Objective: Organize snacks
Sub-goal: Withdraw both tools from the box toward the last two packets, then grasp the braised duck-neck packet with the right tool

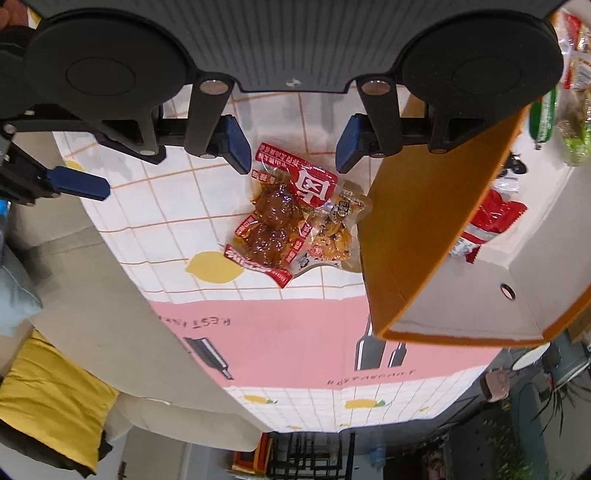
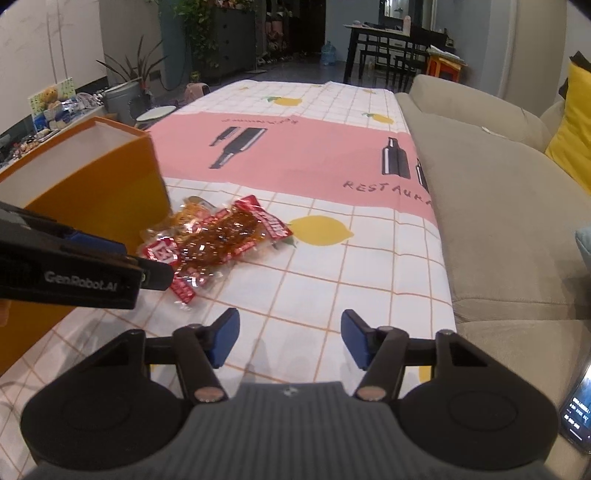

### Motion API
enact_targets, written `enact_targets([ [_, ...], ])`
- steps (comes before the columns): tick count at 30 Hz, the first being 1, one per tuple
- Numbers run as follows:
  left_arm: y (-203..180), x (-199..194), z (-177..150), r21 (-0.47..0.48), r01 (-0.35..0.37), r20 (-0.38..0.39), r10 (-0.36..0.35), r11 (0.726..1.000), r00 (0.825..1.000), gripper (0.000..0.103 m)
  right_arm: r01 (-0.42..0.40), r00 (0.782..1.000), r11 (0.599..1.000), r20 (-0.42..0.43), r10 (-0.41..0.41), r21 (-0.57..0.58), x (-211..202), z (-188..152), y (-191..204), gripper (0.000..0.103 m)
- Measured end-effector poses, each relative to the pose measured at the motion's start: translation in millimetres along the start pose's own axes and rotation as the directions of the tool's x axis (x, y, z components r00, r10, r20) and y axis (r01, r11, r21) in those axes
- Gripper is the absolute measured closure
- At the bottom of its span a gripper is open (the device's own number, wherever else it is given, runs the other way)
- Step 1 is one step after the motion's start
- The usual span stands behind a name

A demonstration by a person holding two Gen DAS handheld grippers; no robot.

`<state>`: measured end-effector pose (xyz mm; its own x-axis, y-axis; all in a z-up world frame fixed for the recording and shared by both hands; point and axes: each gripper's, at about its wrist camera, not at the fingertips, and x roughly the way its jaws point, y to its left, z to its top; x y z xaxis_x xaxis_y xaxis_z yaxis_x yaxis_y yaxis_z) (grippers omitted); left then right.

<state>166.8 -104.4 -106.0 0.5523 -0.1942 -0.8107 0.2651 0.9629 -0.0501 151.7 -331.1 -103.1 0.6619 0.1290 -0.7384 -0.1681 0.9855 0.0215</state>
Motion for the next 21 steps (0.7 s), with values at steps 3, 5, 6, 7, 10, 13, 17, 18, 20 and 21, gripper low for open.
enact_targets([
  [3,2.5,10.7,1.5,-0.009,0.017,0.004,-0.017,1.000,1.000,0.063,-0.006,1.000,1.000,-0.011,0.007,0.017,5.7,1.1,-3.9,0.044],
  [5,4.1,16.3,1.8,-0.010,0.058,-0.002,-0.058,0.998,0.998,0.076,-0.004,1.000,1.000,-0.013,0.005,0.015,8.5,1.8,-4.4,0.044],
  [6,5.1,18.1,1.5,-0.015,0.075,-0.004,-0.076,0.997,0.997,0.077,-0.004,1.000,1.000,-0.015,0.004,0.014,10.3,2.3,-4.8,0.044],
  [7,5.7,19.4,1.6,-0.018,0.089,-0.003,-0.089,0.996,0.996,0.077,-0.004,1.000,1.000,-0.016,0.004,0.016,11.7,2.9,-5.3,0.044],
  [10,5.7,21.8,-0.1,-0.008,0.156,-0.001,-0.156,0.988,0.988,0.082,-0.009,1.000,0.999,-0.020,0.010,0.037,16.9,5.9,-8.1,0.044],
  [13,4.3,24.9,-0.7,-0.002,0.191,-0.021,-0.191,0.982,0.981,0.086,-0.025,0.999,0.997,-0.021,0.027,0.078,22.4,10.1,-12.0,0.045],
  [17,5.5,15.2,0.6,0.002,0.144,-0.005,-0.144,0.990,0.990,0.086,-0.043,0.999,0.992,-0.019,0.045,0.116,28.3,15.4,-15.6,0.045],
  [18,5.2,10.5,0.7,0.007,0.109,-0.002,-0.109,0.994,0.994,0.086,-0.051,0.998,0.991,-0.017,0.053,0.127,29.5,16.0,-15.9,0.044],
  [20,5.5,3.9,1.9,0.003,0.052,-0.010,-0.052,0.999,0.999,0.084,-0.074,0.997,0.985,-0.015,0.078,0.153,32.4,17.9,-14.9,0.044],
  [21,5.8,1.4,2.1,-0.001,0.028,-0.020,-0.028,1.000,0.999,0.081,-0.087,0.996,0.982,-0.013,0.090,0.165,33.6,19.4,-13.4,0.043],
])
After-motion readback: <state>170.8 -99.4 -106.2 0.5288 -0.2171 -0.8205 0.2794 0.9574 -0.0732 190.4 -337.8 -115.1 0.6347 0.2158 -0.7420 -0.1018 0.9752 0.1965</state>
